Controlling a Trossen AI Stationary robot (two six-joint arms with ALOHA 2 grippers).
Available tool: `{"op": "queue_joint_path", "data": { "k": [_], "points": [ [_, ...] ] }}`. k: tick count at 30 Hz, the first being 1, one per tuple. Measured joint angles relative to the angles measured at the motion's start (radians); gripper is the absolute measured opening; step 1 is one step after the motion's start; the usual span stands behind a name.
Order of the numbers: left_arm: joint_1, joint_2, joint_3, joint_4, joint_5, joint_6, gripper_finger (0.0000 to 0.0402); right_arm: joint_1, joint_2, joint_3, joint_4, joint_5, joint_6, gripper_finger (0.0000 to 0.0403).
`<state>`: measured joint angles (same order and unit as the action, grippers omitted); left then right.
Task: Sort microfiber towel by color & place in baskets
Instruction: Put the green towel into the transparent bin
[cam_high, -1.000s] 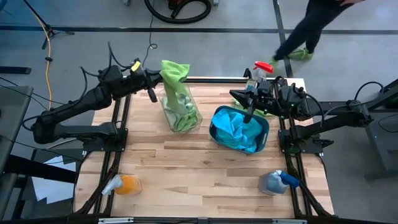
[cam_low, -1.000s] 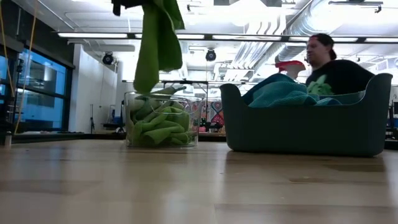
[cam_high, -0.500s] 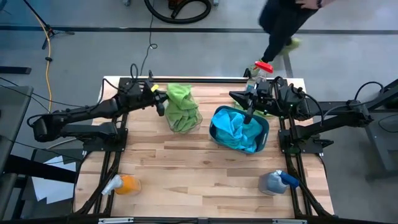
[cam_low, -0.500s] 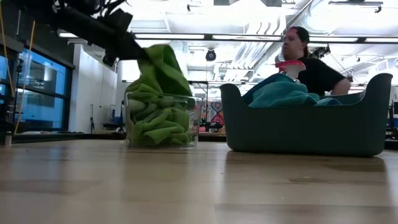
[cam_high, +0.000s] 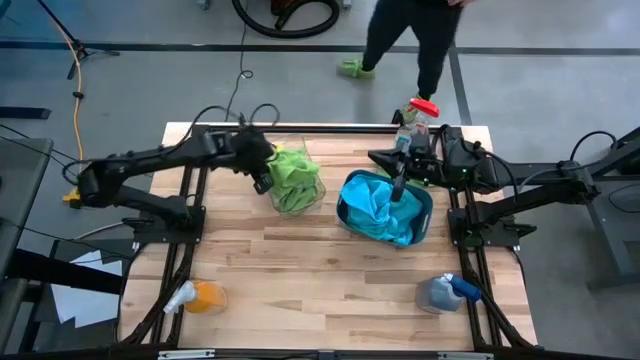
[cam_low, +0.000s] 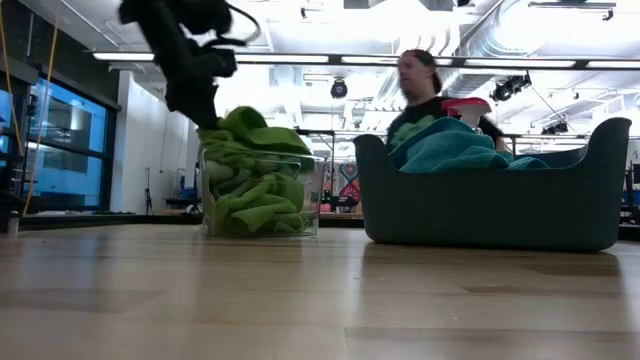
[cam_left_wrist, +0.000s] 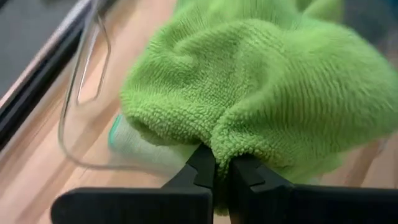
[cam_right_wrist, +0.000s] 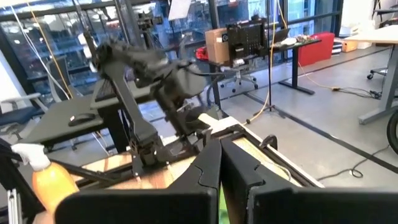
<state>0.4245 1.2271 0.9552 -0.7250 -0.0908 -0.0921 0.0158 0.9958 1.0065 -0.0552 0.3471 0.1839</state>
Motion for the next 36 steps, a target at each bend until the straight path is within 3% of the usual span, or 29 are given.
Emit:
{"op": "queue_joint_path", "data": {
  "k": [5,14,23,30,36],
  "points": [
    [0.016,0.188,0.215,-0.211,-0.002,0.082,0.0,0.0,0.0,0.0,-0.05,-0.007,0.024,0.0],
    [0.021,0.48,0.45,-0.358,0.031,0.174,0.0,0.0,0.059,-0.001,-0.106,-0.054,0.047,0.0],
    [0.021,0.669,0.385,-0.413,0.016,0.147,0.0,0.0,0.146,-0.001,-0.113,-0.143,0.07,0.0],
    [0.02,0.694,0.352,-0.391,-0.008,0.133,0.0006,0.0,0.163,-0.001,-0.131,-0.154,0.07,0.0],
    [0.023,0.695,0.352,-0.352,0.004,0.162,0.0043,0.0,0.163,-0.001,-0.136,-0.154,0.07,0.0]
  ]
}}
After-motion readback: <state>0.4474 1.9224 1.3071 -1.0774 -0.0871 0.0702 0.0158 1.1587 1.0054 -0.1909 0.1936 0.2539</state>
